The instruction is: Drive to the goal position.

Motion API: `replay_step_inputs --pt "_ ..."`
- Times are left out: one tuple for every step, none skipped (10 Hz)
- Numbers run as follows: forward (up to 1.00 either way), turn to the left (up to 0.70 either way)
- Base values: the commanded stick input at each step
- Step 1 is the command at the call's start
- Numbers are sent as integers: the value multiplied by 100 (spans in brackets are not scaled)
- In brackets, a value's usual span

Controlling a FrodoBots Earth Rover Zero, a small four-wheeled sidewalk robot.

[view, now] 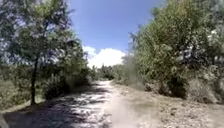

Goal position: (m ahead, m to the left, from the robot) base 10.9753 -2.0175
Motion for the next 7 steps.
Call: replay_step_inputs --pt "44 27" --pt "44 18" --pt "44 8" --pt "44 2" --pt "44 2" --pt "44 2" --pt "44 3"
